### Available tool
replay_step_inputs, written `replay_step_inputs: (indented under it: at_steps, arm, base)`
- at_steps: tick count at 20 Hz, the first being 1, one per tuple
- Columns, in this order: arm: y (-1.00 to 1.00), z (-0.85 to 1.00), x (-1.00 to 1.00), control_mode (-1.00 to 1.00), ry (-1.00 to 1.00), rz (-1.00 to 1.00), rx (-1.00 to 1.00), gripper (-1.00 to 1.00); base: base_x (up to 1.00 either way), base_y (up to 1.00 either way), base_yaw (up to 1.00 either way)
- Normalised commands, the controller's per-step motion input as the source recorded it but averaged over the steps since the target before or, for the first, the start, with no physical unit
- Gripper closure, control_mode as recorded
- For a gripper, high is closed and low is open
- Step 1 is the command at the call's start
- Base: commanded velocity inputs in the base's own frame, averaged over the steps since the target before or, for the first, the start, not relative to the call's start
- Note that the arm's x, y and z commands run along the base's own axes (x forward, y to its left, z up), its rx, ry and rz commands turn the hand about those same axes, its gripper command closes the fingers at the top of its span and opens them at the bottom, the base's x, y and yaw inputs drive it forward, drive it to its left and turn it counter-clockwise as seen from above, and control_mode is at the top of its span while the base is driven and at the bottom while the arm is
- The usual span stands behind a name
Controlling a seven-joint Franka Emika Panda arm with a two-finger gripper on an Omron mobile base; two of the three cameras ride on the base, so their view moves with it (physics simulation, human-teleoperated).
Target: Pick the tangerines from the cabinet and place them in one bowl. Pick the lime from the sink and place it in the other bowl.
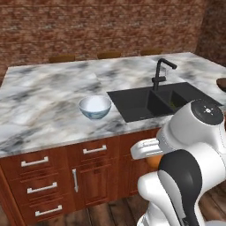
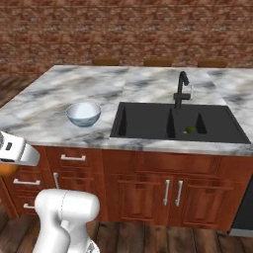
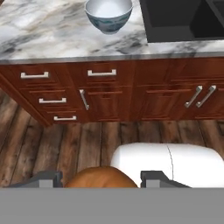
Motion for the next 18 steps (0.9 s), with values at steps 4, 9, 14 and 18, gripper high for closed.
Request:
replay_step_inputs:
  at_steps: [4,9,14,18]
  arm:
    - [0.00,0.00,0.00,1.00,0.00,0.00,0.00,1.00]
    - [0.00,0.00,0.00,1.00,0.00,0.00,0.00,1.00]
    - [0.00,0.00,0.00,1.00,0.00,0.00,0.00,1.00]
    - [0.00,0.00,0.00,1.00,0.00,0.00,0.00,1.00]
  base:
    - [0.00,-0.13,0.13]
    - [-0.02,-0.18,0.25]
    - [0.04,0.00,0.01]
    - [0.63,-0.04,0.00]
